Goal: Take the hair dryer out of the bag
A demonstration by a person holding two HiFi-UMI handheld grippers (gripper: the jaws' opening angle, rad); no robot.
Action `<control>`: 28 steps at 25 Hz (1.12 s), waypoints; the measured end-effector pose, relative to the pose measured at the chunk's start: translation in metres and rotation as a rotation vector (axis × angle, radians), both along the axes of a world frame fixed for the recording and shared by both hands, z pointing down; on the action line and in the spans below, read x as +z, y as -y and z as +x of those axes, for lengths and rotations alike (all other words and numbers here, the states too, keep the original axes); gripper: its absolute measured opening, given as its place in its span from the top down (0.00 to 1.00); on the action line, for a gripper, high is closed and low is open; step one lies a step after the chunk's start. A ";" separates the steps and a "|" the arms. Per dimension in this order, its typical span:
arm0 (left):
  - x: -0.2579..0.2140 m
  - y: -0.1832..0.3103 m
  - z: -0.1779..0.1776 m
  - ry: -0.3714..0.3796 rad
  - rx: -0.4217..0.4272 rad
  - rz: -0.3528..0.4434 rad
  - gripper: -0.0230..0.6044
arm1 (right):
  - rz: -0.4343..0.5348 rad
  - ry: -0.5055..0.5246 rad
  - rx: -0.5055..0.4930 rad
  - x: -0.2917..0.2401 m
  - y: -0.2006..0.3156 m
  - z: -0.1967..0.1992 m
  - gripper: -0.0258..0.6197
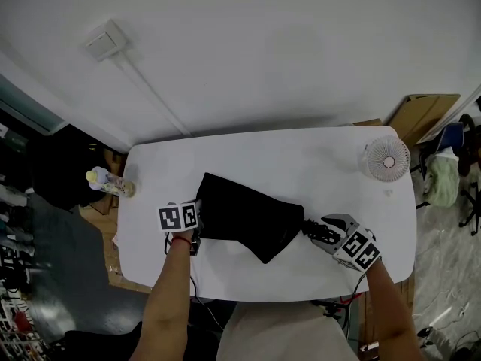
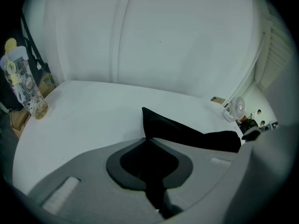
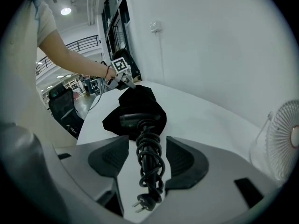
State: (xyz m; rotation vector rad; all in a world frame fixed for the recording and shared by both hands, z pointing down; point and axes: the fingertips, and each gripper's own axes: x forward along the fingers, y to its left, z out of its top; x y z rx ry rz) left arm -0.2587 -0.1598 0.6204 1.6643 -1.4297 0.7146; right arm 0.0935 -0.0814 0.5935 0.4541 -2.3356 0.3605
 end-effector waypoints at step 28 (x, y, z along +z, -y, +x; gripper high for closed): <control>0.007 0.000 0.003 -0.005 0.026 -0.014 0.93 | -0.230 -0.477 -0.151 0.064 0.013 -0.053 0.60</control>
